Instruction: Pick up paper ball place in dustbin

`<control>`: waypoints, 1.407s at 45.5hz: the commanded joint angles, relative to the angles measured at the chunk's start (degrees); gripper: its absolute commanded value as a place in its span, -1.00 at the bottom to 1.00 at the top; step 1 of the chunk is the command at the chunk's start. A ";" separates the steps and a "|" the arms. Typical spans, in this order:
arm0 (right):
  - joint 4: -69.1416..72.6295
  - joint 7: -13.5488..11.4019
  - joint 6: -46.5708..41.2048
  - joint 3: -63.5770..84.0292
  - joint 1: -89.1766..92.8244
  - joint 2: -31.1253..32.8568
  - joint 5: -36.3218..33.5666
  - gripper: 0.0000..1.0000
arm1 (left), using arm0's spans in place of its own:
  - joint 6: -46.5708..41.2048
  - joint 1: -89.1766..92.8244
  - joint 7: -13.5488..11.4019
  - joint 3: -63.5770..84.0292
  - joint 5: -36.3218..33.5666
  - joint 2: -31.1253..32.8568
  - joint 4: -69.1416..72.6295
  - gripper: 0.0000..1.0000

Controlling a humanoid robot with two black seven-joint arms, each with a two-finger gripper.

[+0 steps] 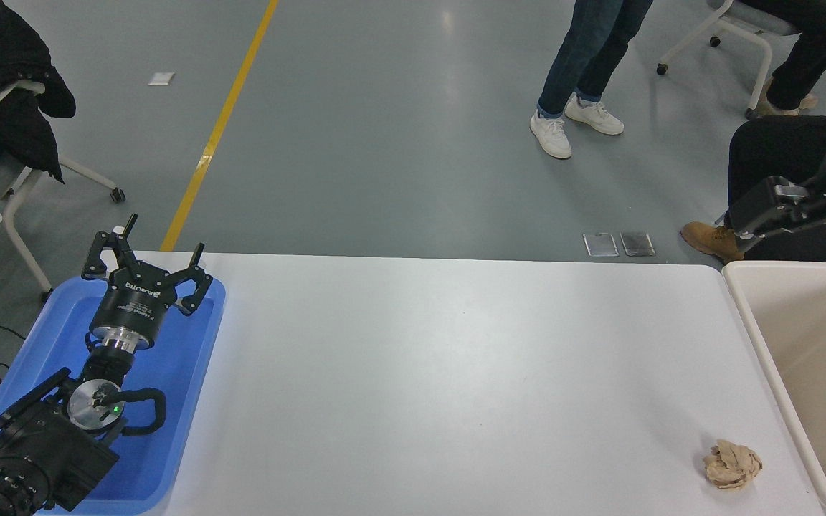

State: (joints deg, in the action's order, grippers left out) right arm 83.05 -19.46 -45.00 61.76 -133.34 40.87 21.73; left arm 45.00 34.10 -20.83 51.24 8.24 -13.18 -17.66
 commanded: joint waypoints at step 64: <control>-4.39 -0.05 0.00 -4.81 8.62 -0.53 0.33 1.00 | 0.00 0.00 0.00 0.00 0.02 0.00 0.00 1.00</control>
State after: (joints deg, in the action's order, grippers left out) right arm 79.25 -19.51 -45.00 57.06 -125.89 40.31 22.05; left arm 45.00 34.10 -20.83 51.23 8.24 -13.18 -17.67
